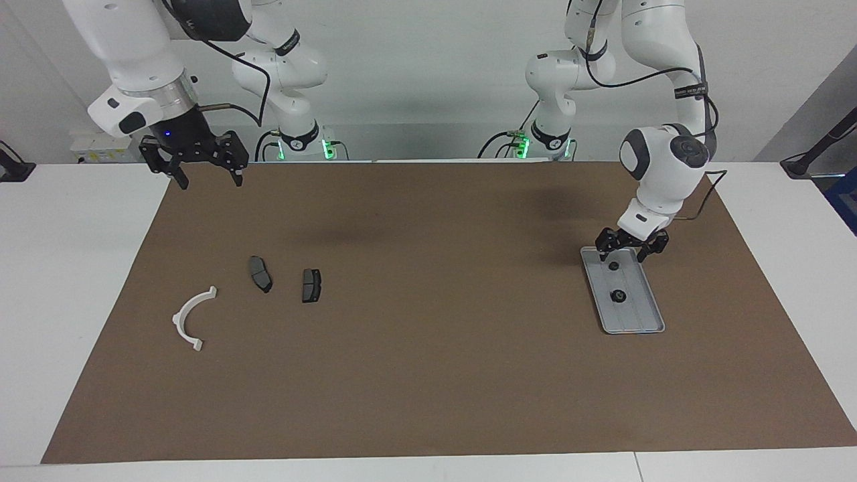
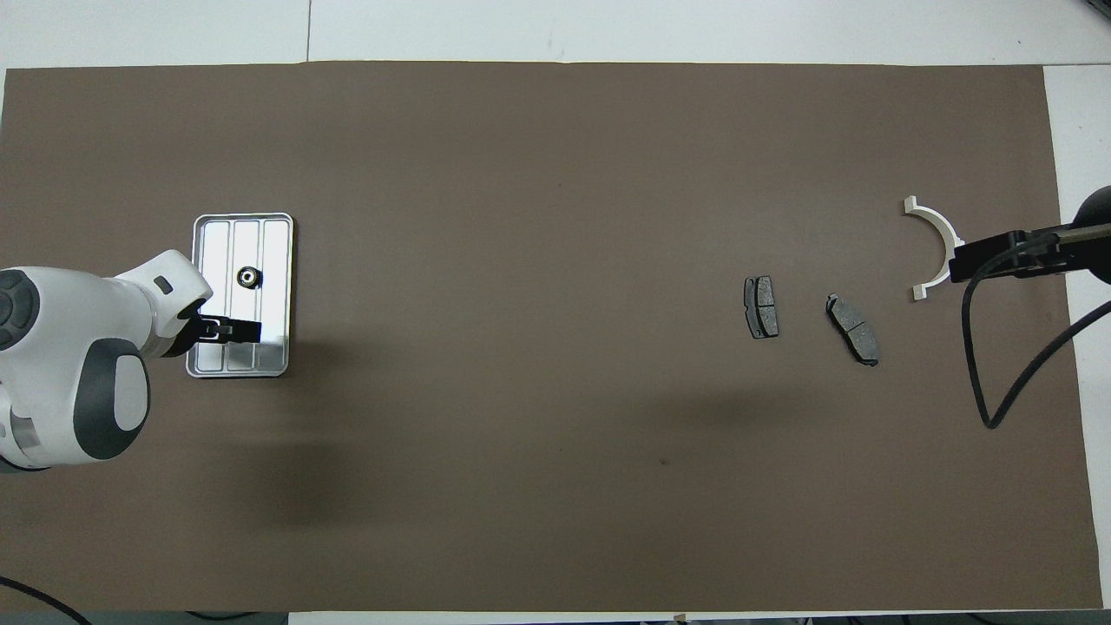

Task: Place bearing gear from tray to pile
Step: 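Reach the left gripper over the tray and grasp the black bearing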

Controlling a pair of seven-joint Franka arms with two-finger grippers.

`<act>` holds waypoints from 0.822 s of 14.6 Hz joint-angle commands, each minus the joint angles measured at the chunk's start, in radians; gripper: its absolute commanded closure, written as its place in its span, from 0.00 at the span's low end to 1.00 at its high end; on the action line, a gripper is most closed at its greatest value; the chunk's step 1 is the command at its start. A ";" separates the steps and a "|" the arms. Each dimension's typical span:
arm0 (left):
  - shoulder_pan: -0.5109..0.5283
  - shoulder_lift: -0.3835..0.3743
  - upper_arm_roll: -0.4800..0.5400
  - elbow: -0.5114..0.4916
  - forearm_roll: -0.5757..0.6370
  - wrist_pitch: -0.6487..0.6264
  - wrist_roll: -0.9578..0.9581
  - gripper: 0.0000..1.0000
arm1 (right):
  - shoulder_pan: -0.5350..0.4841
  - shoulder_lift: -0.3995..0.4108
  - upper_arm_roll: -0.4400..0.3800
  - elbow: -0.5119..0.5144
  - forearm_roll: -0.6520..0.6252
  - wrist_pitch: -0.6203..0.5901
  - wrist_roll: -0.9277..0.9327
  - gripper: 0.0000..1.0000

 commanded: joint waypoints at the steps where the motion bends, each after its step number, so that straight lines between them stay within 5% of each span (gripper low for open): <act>1: -0.014 0.014 0.012 -0.012 -0.005 0.033 0.010 0.02 | -0.007 -0.022 0.002 -0.021 0.008 -0.001 -0.009 0.00; 8: -0.014 0.025 0.012 -0.015 -0.005 0.038 0.007 0.02 | -0.004 -0.032 0.002 -0.041 0.008 0.002 -0.003 0.00; 12: -0.016 0.028 0.012 -0.020 -0.005 0.041 -0.001 0.02 | -0.001 -0.073 0.002 -0.171 0.008 0.124 -0.002 0.00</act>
